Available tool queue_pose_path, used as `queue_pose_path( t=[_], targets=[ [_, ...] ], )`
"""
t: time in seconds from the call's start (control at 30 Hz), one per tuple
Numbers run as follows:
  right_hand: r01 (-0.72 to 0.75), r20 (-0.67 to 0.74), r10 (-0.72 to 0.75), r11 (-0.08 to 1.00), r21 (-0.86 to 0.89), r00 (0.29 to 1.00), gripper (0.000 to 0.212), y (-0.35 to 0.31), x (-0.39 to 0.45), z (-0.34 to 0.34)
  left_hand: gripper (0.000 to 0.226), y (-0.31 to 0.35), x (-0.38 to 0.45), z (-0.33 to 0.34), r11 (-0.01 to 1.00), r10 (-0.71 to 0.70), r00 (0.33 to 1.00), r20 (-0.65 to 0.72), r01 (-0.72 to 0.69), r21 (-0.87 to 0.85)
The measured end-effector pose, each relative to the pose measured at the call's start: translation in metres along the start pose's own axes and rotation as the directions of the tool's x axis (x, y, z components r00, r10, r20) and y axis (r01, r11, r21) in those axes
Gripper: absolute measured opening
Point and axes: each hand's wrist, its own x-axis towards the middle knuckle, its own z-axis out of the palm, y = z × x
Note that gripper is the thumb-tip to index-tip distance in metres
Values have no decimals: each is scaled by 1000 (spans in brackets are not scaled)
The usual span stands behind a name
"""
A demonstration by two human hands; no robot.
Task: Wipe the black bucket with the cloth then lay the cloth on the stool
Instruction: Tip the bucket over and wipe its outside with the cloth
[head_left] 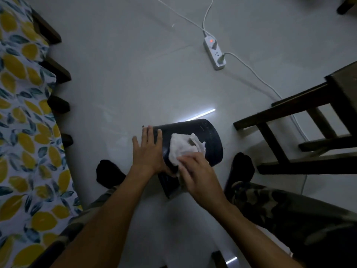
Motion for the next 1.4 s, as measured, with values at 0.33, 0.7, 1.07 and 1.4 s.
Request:
queue_pose_path(
  t=[0.33,0.7,1.07,1.4],
  targets=[
    [310,289,-182,809,-500,940,61,50,52,55,156,-8,0,22,998,46,997,-61,-48,-33],
    [-81,-52,64,870,-486,997,55,89,98,33,163,-17,14,9,994,4,1000,24,-1,-109],
    [277,175,-219,839,-468,960,55,57,95,67,163,-20,14,7,989,36,999,-2,-36,-147],
    [-103,-97,65,881,-462,993,52,96,104,34,164,-18,19,-1,989,8,998,68,2,-149]
  ],
)
